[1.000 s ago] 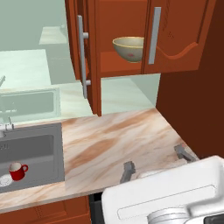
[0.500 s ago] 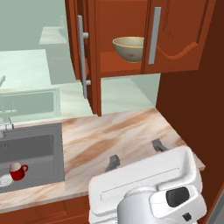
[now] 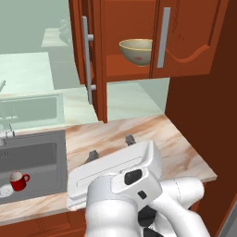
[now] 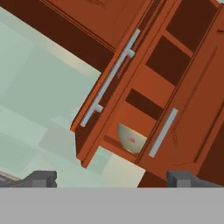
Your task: Pick the mug and place it in the sink. Pick the bowl and place it in the open cabinet and then close the cabinet.
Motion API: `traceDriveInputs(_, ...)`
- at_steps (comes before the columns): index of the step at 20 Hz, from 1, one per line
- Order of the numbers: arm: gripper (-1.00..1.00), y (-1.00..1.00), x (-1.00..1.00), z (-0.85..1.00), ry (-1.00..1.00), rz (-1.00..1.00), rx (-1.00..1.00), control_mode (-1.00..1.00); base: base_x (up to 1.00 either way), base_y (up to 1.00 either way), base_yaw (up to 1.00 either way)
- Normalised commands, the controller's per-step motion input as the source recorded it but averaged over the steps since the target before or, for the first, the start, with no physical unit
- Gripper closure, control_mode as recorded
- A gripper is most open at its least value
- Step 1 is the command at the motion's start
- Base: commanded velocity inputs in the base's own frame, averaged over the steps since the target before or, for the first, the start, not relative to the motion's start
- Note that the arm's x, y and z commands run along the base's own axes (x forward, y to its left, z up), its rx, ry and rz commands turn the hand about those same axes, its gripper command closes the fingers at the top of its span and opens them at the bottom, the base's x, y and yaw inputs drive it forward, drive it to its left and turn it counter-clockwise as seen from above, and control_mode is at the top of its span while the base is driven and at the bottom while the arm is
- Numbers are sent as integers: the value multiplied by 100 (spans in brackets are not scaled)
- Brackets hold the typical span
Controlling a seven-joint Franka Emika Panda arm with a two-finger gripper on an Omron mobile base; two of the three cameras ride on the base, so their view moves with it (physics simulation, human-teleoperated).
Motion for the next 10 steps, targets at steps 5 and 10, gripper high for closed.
traceDriveInputs(5, -100, 21, 50, -7, 0, 0, 0, -100, 0, 0, 0)
traceDriveInputs(10, -100, 23, 57, -9, 0, 0, 0, -100, 0, 0, 0)
